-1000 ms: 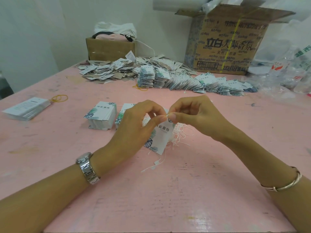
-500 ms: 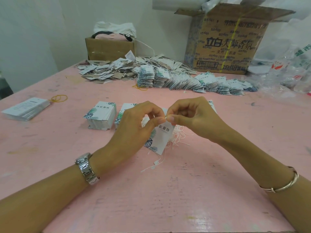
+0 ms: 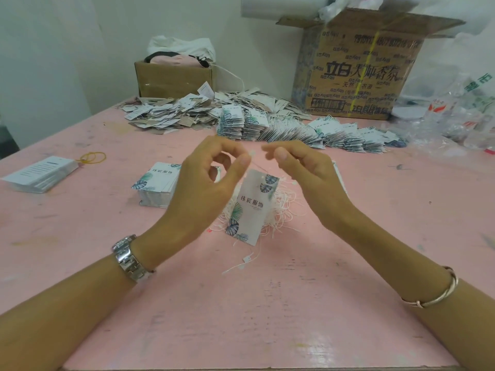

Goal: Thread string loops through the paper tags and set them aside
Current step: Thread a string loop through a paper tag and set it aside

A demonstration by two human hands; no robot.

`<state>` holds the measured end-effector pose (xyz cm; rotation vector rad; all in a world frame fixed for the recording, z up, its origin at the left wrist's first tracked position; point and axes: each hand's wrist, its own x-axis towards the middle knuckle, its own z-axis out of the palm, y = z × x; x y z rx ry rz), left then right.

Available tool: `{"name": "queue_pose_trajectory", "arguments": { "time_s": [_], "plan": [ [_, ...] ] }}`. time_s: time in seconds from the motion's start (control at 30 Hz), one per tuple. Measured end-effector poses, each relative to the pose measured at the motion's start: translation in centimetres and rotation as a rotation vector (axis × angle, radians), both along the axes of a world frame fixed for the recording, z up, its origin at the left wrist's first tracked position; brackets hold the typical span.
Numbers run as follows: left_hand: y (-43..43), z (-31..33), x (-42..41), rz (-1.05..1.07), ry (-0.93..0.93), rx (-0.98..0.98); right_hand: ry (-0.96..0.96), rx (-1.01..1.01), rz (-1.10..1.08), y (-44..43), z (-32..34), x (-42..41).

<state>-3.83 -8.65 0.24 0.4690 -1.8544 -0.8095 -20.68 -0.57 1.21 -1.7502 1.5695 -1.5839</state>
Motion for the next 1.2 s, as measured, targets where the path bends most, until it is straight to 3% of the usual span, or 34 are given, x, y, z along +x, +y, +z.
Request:
{"name": "queue_pose_trajectory", "arguments": {
  "time_s": [0.2,0.6,0.87,1.2],
  "plan": [
    [-0.1,1.0,0.2,-0.125,0.292,0.193,0.151,0.225,0.027,-0.1,-2.4,1.2],
    [-1.4,1.5,0.6,-0.057,0.554,0.473,-0.186,0.052,0.189,-0.5,-2.9,2.0],
    [-2.2,0.9,0.5,0.035,0.566,0.536,-0.097,0.113,0.17,-0.6,-3.2,1.7],
    [-2.9,0.4,0.3,0.082,0.566,0.559,-0.126,0.11,0.151,-0.6,-2.4,1.0]
  ]
}}
